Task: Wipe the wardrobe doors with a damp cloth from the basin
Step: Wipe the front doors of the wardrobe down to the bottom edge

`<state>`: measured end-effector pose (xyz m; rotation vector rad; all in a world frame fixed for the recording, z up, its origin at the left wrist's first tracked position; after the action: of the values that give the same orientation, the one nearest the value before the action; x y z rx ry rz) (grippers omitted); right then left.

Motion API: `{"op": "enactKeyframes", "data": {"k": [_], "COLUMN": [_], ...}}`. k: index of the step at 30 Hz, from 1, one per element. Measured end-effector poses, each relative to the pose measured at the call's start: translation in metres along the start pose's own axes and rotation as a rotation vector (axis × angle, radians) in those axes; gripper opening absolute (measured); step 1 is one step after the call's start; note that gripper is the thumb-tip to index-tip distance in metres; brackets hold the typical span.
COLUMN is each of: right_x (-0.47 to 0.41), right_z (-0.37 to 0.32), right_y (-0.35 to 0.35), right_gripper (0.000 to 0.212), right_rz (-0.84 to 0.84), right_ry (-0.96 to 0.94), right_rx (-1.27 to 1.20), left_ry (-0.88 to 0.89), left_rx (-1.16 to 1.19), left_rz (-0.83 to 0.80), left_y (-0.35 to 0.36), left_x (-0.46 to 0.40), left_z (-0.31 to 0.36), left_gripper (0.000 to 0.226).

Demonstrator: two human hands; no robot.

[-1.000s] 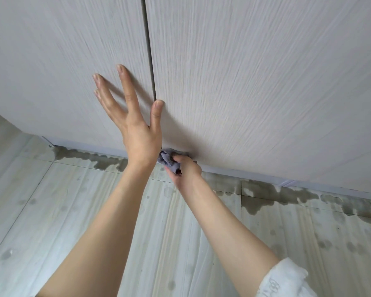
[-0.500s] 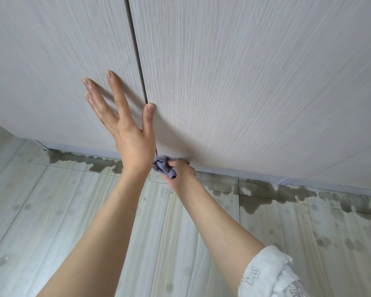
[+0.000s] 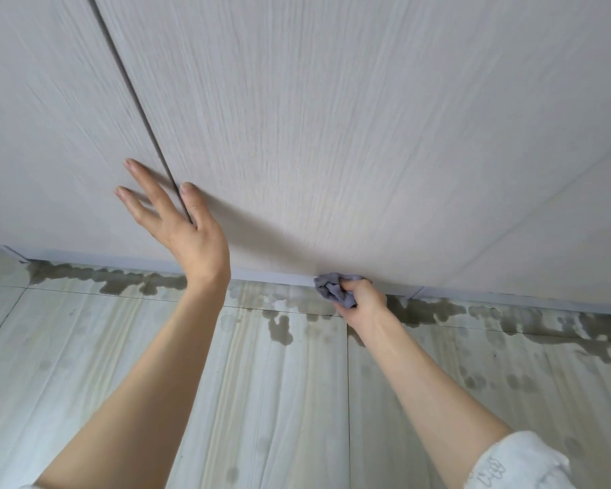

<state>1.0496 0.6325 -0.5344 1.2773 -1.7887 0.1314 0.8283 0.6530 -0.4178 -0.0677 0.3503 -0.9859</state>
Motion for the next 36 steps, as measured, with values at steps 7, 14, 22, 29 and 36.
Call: {"op": "enactKeyframes", "data": {"k": [7,14,22,29,36], "right_x": [0.010,0.016,0.089,0.226,0.383], "right_z": [-0.052,-0.066,-0.089,-0.127,-0.206], "right_y": [-0.074,-0.092,-0.065,0.008,0.106], "right_gripper": [0.031,0.024,0.015,0.020,0.020], "right_rz": [0.184,0.308,0.186,0.082,-0.123], "right_ry": [-0.108,-0.160,-0.120,0.058,-0.038], "right_rx": [-0.055,-0.117,-0.054,0.159,0.434], "left_ry": [-0.096,-0.158,-0.555,-0.780,-0.790], "left_rx": [0.084,0.093,-0.017,-0.096,0.046], "left_rz": [0.023,-0.041,-0.380,-0.714,-0.917], "left_y": [0.020,0.018,-0.018,-0.052,-0.096], "left_x": [0.016,0.024,0.061,0.086,0.083], "left_z": [0.013,0.016,0.038,0.167,0.347], "left_gripper": [0.054,0.063,0.054,0.044,0.041]}}
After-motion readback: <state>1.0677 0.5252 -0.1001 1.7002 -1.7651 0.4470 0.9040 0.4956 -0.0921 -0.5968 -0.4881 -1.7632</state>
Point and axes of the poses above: each hand's wrist, its own x-axis away from the middle knuckle, its own y-axis out of the palm, z = x × y, the point moved 4 cm from there along -x, towards the middle knuckle, and after that the axes turned 13 degrees about -z, right-handed, at the moved point
